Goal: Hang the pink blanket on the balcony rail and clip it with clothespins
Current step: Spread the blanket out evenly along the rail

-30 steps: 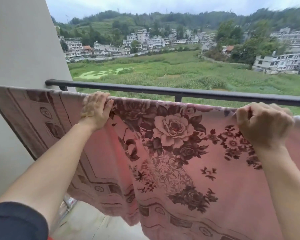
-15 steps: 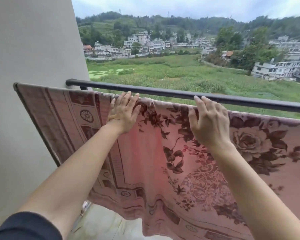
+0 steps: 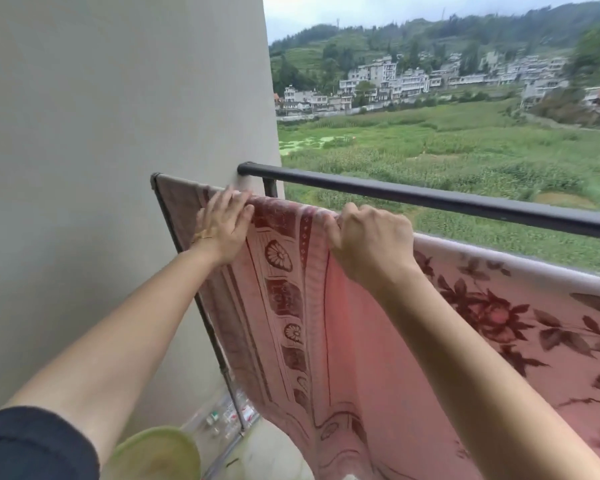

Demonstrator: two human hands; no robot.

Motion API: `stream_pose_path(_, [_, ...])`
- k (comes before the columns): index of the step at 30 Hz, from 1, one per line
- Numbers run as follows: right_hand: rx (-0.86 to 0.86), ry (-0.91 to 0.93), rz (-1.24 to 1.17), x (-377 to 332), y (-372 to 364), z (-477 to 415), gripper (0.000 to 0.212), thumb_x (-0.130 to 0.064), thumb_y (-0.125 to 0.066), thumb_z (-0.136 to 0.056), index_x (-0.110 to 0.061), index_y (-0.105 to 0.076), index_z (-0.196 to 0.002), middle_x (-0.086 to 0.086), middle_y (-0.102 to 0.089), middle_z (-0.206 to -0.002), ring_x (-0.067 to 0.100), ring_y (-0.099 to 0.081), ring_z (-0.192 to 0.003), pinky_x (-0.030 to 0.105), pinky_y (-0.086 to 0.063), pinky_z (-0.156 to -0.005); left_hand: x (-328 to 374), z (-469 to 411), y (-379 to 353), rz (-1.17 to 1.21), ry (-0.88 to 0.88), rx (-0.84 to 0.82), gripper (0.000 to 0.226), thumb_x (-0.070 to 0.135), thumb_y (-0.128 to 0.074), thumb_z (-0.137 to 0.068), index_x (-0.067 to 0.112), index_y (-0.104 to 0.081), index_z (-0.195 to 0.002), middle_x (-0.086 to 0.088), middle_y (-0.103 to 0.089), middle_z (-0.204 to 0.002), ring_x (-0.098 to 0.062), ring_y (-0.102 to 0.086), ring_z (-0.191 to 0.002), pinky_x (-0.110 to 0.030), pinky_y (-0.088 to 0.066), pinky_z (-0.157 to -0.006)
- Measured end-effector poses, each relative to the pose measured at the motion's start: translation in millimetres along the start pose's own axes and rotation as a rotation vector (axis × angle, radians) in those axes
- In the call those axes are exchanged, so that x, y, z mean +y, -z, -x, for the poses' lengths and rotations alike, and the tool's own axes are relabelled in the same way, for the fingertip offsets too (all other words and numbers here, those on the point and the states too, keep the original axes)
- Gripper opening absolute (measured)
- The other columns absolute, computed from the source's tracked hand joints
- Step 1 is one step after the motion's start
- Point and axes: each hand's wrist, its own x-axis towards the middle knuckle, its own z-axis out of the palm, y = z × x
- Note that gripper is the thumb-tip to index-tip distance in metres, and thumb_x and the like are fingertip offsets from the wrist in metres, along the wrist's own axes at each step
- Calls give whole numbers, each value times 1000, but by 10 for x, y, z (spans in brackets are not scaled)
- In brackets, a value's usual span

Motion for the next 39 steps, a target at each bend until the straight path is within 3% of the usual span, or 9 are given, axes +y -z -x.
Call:
stream_pose_path(5, [-27,65,1,-457,-262,-440,52,-54,-20,-103,-17,-53,-92,5,-56,-81,24,-50,-67,34,-35,-57,-840,-297,-77,263,205,-46,59,74,-16,-89,55,-22,-145,2,-22,-161,-20,-18,-148,-49,-16,-120])
stream_pose_path(12, [-85,143,53,-1141,-615,-912,54,-54,-25,-103,-11,-58,-109,9,-66,-101,27,-64,-89,35,-36,-63,-1590,-801,-64,378,461,69,61,50,-30,-102,16,-27,-153,-12,-30,-157,-28,-28,-144,-38,-22,-117])
stream_pose_path(16, [-72,116,63,-1595,-823,-1173,55,-56,-24,-102,-13,-58,-104,6,-65,-93,24,-60,-79,34,-38,-63,-2033,-1058,-117,639,568,103,53,49,-33,-100,7,-48,-128,-17,-56,-130,-34,-52,-120,-39,-40,-96])
stream_pose_path(21, [-236,61,15,-2254,-1060,-1751,70,-62,-14,-100,-14,-58,-76,6,-62,-78,26,-64,-76,35,-48,-64,-2552,-1357,-194,923,515,-12,50,60,-37,-93,17,-59,-85,-7,-65,-90,-27,-63,-90,-42,-50,-86])
stream_pose_path(26, [-531,-7,-162,-2852,-1482,-2612,60,-48,-22,-104,-7,-59,-126,15,-62,-124,31,-60,-103,38,-45,-79,-2898,-1482,-193,1148,395,-79,27,42,-59,-95,18,-57,-84,-4,-64,-94,-18,-60,-84,-33,-49,-75])
stream_pose_path(30, [-661,-126,-410,-3133,-1716,-3065,39,-34,-46,-99,-10,-64,-124,11,-64,-125,30,-59,-116,40,-48,-97,-3180,-1490,-84,1340,396,-248,30,43,-60,-94,14,-56,-86,-6,-64,-83,-19,-64,-75,-39,-55,-77])
stream_pose_path(35, [-937,-259,-666,-3230,-1913,-3383,38,-22,-56,-91,2,-62,-119,11,-59,-80,20,-50,-54,25,-44,-53,-3347,-1486,-56,1419,314,-403,40,36,-60,-95,0,-67,-110,-11,-64,-95,-21,-58,-86,-41,-51,-82])
stream_pose_path(37, [-1034,-305,-767,-3240,-1941,-3421,28,-21,-54,-95,-3,-64,-115,12,-61,-85,18,-55,-56,24,-48,-55,-3371,-1549,-40,1472,328,-340,25,28,-64,-93,5,-70,-103,-8,-66,-90,-20,-57,-83,-38,-50,-77])
stream_pose_path(39, [-1072,-335,-878,-3180,-1943,-3428,43,-17,-69,-88,-10,-56,-128,18,-67,-99,24,-67,-68,33,-58,-66,-3410,-1603,-15,1544,331,-323,26,25,-67,-91,5,-69,-108,-6,-69,-95,-18,-60,-84,-34,-52,-75])
